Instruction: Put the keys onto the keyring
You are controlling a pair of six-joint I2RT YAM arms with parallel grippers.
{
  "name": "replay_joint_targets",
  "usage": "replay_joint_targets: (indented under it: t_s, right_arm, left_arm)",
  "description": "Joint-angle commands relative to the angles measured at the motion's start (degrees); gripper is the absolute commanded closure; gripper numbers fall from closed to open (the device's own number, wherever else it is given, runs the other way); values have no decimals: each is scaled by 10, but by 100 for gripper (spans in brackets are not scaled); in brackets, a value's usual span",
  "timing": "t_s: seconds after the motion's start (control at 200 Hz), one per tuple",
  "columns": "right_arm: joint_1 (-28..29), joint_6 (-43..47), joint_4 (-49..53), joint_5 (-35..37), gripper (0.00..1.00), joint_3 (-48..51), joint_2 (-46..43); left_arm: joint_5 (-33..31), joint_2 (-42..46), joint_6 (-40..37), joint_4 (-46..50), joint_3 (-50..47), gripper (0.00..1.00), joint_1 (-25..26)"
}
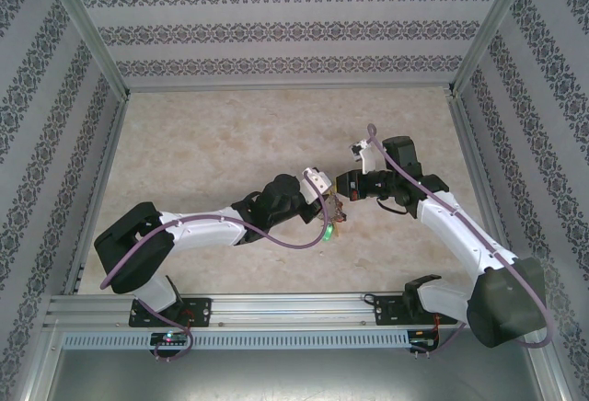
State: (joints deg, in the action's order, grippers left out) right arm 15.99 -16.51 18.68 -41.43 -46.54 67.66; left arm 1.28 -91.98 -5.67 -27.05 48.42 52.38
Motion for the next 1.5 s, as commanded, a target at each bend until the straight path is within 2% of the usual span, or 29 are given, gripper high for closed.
replay_joint_targets:
  t_s: [0.0, 0.385, 0.684, 1.274, 1.499]
  right_arm:
    - [-9, 0, 8, -11, 100, -3, -5]
    - [-12, -4, 10, -15, 100, -6, 3]
    - [-13, -12, 19, 16, 100, 7, -2]
    - [-20, -24, 21, 75, 100, 31, -9]
    - [-19, -30, 10, 60, 100, 18, -1]
  left_arm:
    - [-22, 8, 1, 14, 16, 100, -11]
    - [-23, 17, -13, 31, 16, 100, -10]
    - [-7, 14, -28, 40, 23, 100, -11]
    - [-8, 56, -28, 5, -34, 100, -11]
    - [-2, 59, -20, -22, -54, 100, -10]
